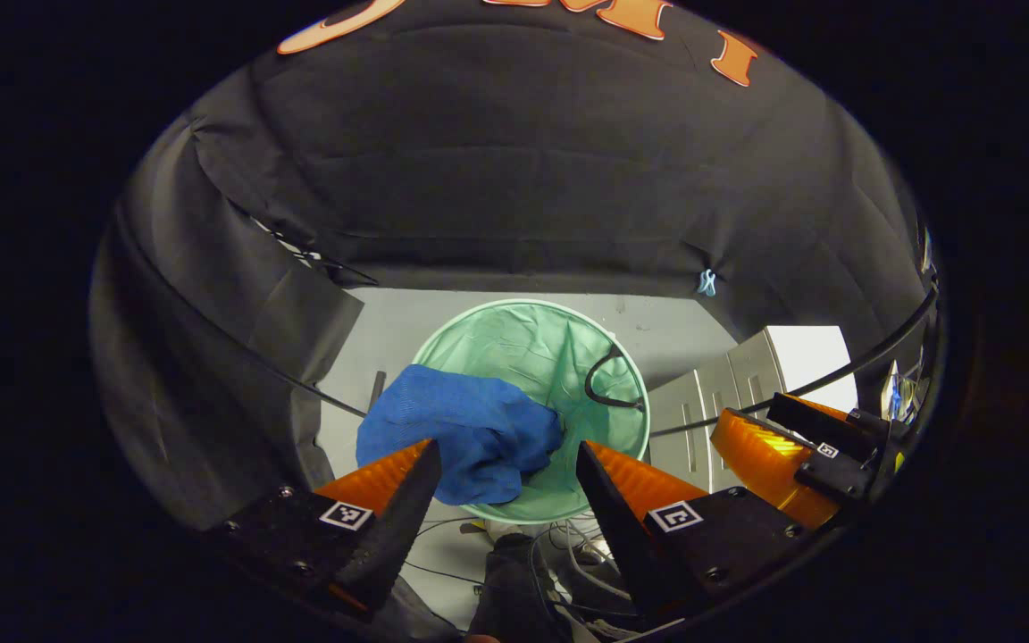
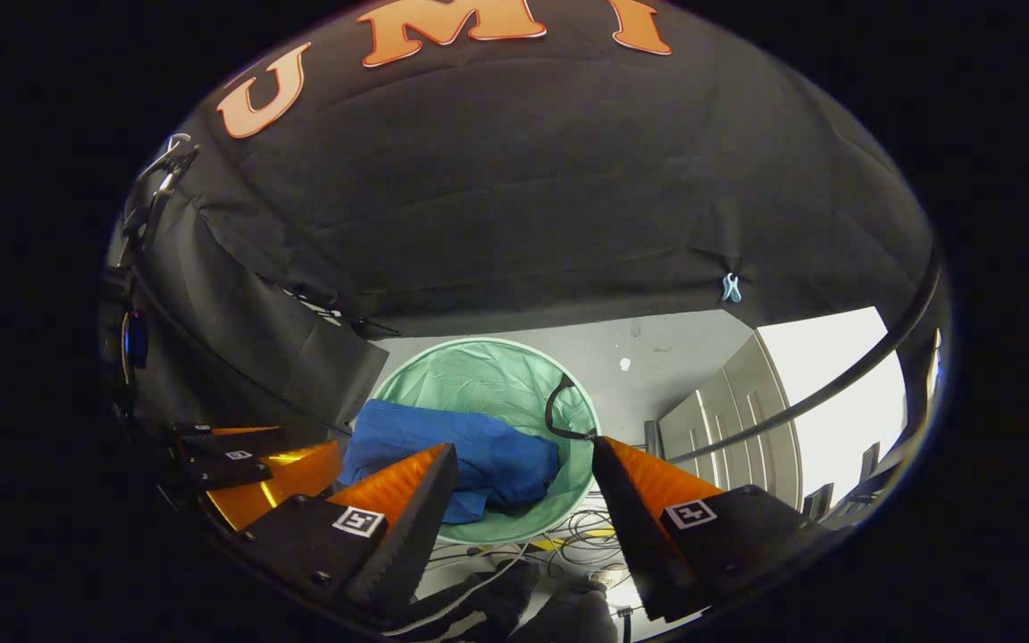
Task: Grasp the clothes on the hanger with both hands and then place them into the laundry hamper below.
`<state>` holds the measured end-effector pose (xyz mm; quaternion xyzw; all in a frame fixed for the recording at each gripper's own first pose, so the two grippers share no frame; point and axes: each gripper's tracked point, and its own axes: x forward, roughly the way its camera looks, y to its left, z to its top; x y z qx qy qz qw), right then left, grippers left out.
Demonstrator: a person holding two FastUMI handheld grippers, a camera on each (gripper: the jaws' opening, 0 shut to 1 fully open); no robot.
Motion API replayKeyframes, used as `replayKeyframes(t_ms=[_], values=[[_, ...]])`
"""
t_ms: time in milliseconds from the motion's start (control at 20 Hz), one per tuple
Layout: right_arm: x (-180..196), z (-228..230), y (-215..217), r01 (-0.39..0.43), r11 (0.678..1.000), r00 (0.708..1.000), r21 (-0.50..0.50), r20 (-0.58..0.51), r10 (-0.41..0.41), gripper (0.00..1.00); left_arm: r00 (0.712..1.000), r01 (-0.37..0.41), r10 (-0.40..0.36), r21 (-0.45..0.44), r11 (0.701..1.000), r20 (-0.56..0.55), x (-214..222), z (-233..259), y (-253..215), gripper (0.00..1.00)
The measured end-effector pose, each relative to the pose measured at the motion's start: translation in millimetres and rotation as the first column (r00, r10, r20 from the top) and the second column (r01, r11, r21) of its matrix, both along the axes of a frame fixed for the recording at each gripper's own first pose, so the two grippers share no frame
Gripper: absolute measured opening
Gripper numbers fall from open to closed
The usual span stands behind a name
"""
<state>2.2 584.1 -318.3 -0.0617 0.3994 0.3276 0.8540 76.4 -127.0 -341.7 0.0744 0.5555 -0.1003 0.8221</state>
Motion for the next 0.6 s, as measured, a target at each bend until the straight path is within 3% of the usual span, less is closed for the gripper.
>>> replayKeyframes(t_ms=[50, 200, 350, 600], values=[[1, 4, -3, -0.004, 1.000, 1.000, 0.004, 0.017, 0.004, 0.99, 1.000, -0.011, 0.011, -0.004, 1.000, 0.009, -1, 6, 2, 0.98], [-4, 17, -14, -0.034, 0.999, 0.998, -0.015, 0.053, 0.035, 0.98, 0.999, -0.038, 0.038, 0.007, 0.999, 0.038, -5, 19, 8, 0.98], [-18, 18, -16, -0.056, 0.998, 0.998, 0.005, 0.011, 0.056, 0.99, 0.996, -0.072, 0.070, 0.027, 0.997, 0.061, -15, 27, 7, 0.98], [-20, 13, -58, -0.106, 0.993, 0.994, -0.054, 0.020, 0.107, 0.99, 0.996, -0.092, 0.091, 0.042, 0.995, 0.017, -49, 18, -13, 0.98]])
